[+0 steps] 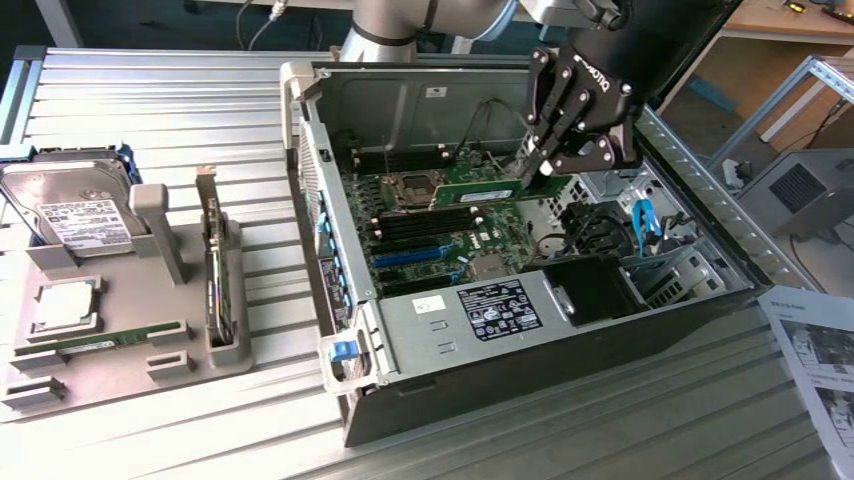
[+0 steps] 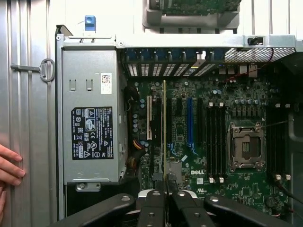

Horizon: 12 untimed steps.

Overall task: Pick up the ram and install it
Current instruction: 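Pick up the ram and move it above insertion slot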

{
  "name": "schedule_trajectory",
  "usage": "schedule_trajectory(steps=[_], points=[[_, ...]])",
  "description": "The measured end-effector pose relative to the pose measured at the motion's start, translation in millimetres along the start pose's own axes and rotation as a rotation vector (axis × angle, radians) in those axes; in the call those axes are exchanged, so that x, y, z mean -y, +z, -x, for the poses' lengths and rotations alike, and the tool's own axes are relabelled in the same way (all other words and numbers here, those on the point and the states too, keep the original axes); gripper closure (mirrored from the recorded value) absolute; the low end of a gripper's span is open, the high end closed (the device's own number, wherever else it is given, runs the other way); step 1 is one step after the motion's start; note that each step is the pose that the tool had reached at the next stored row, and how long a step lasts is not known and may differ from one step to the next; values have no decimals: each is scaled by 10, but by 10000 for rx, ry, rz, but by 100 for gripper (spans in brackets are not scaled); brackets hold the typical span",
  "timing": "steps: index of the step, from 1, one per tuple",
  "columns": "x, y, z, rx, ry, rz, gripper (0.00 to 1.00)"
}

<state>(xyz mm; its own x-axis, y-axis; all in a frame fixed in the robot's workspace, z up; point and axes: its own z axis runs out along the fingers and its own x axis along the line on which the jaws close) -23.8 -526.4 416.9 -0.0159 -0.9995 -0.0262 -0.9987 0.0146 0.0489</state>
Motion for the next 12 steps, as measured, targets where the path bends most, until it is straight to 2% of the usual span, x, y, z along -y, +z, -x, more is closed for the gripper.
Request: schedule_trajectory(steps=[12], points=[[1, 41, 44, 10, 0, -1, 88]])
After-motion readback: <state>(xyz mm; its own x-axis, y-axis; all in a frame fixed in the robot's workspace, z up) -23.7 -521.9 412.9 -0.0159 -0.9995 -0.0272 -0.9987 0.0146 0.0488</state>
